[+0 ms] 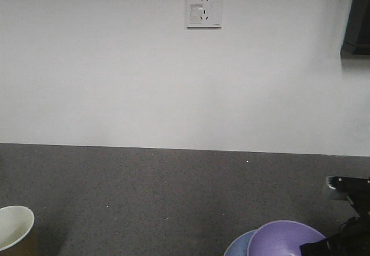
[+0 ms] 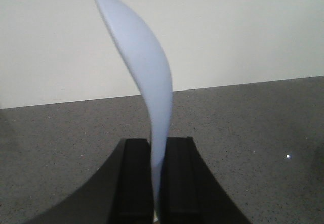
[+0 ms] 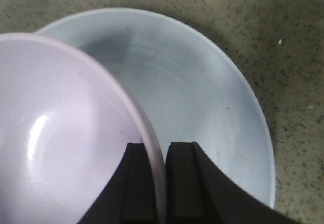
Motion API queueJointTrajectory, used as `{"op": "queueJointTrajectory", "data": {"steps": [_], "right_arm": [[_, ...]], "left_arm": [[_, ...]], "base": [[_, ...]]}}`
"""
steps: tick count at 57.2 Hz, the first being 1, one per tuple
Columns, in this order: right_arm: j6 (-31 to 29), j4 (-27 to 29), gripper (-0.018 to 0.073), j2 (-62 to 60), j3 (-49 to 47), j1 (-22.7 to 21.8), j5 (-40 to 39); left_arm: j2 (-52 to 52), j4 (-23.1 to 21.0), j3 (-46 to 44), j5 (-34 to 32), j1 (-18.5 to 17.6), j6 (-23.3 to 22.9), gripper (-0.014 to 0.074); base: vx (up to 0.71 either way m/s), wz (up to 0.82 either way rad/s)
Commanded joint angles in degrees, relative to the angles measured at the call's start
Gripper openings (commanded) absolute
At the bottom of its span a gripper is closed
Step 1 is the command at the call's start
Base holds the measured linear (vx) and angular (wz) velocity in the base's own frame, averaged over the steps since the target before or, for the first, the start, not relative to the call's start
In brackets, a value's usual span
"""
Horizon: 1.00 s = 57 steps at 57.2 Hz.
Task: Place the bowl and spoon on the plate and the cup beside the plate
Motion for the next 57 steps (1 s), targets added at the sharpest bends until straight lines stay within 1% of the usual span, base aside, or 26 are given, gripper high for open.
{"op": "queueJointTrajectory", "data": {"steps": [1, 10, 16, 25, 37, 42, 49, 57], "right_arm": [[-0.8, 0.81, -0.0004, 1.06, -2.05, 0.05, -4.33], [-1.56, 1.08, 0.0014, 3.2, -2.05, 0.05, -4.27], [-3.27, 1.29, 0.0053, 3.67, -2.05, 0.05, -4.69], [-3.55, 1.84, 0.0174, 3.67, -2.05, 0.05, -5.65], [-3.55, 1.84, 0.0431, 3.67, -2.05, 0.05, -5.98], [-3.55, 1.84, 0.0513, 3.61, -2.05, 0.05, -5.86], [-3.55, 1.44, 0.0578, 2.92, -2.05, 0.05, -5.33], [-3.61, 0.11, 0.0585, 0.72, -2.05, 0.05, -5.33]], "left_arm": [[0.23, -0.85, -1.68, -4.62, -0.18, -0.34, -0.0006], [0.23, -0.85, -1.68, -4.51, -0.18, -0.34, -0.0006], [0.23, -0.85, -1.68, -4.37, -0.18, -0.34, -0.0006], [0.23, -0.85, -1.68, -4.3, -0.18, -0.34, -0.0006], [0.23, -0.85, -1.68, -4.36, -0.18, -0.34, -0.0006], [0.23, -0.85, -1.68, -4.25, -0.18, -0.34, -0.0006], [0.23, -0.85, -1.68, -3.74, -0.18, -0.34, -0.0006], [0.23, -0.85, -1.68, -3.18, -0.18, -0.34, -0.0006]], "base": [[0.0, 0.0], [0.0, 0.0], [0.0, 0.0], [0.0, 0.0], [0.0, 0.0], [0.0, 0.0], [0.0, 0.0], [0.0, 0.0]]}}
